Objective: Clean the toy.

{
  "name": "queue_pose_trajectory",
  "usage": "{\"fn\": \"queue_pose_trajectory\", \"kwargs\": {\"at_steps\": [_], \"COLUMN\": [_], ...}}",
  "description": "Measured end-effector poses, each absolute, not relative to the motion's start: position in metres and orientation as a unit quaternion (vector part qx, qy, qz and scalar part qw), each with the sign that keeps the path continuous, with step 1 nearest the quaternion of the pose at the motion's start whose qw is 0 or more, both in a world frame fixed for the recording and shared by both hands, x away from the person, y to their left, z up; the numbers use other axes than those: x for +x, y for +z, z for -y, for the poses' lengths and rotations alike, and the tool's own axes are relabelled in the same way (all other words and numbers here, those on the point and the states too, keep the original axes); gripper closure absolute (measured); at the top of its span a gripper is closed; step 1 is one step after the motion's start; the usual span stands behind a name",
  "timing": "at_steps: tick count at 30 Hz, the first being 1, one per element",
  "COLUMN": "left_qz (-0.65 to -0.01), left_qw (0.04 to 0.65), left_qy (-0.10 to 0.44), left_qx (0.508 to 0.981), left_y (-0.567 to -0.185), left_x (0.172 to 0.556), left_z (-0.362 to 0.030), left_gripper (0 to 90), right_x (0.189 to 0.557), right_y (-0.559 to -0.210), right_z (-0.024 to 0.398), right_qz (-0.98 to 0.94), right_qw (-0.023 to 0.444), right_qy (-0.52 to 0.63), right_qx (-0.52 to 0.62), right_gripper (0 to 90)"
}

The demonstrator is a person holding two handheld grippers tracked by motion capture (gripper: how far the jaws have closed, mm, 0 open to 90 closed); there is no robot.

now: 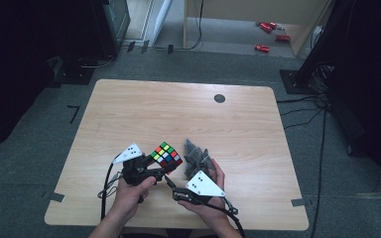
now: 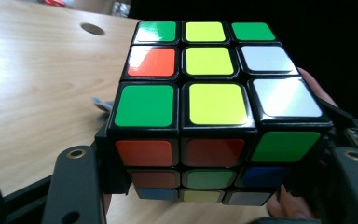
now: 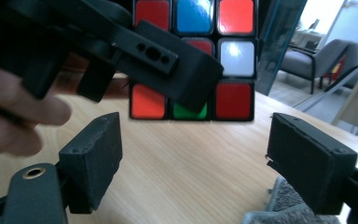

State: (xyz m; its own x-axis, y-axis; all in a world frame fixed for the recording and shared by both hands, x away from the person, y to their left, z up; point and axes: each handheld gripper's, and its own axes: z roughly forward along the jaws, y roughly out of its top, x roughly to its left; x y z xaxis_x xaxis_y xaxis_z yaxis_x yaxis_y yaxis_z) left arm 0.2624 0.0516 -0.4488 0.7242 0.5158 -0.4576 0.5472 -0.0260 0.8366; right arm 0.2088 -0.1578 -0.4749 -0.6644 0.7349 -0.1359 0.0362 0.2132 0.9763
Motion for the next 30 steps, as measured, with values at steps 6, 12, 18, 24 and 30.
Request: {"fn": "queue_pose_trajectory", "kwargs": {"at_steps": [6,12,18,24,30], "left_qz": [-0.366,-0.354,-0.324,-0.303,-0.205], "left_qw": [0.583,0.592,0.586,0.579,0.498], "left_qy": [-0.043,-0.057,-0.020,0.041,0.176], "left_qx": [0.724,0.721,0.742,0.756,0.824], "left_y": [-0.450,-0.450,-0.446,-0.446,-0.458], "left_x": [0.259,0.263,0.265,0.269,0.258], "left_z": [-0.040,-0.045,-0.054,-0.067,-0.059], "left_gripper": [33.9,28.9,28.5,16.5,14.0], "right_x": [0.206,0.207,0.213,0.226,0.230], "right_y": [-0.475,-0.474,-0.475,-0.470,-0.452], "right_z": [0.157,0.161,0.170,0.192,0.206], "right_qz": [-0.709,-0.712,-0.728,-0.722,-0.716], "right_qw": [0.330,0.324,0.308,0.273,0.203], "right_qy": [0.565,0.565,0.546,0.543,0.557], "right_qx": [0.263,0.262,0.277,0.331,0.368], "right_gripper": [30.8,35.0,35.0,35.0,35.0]}}
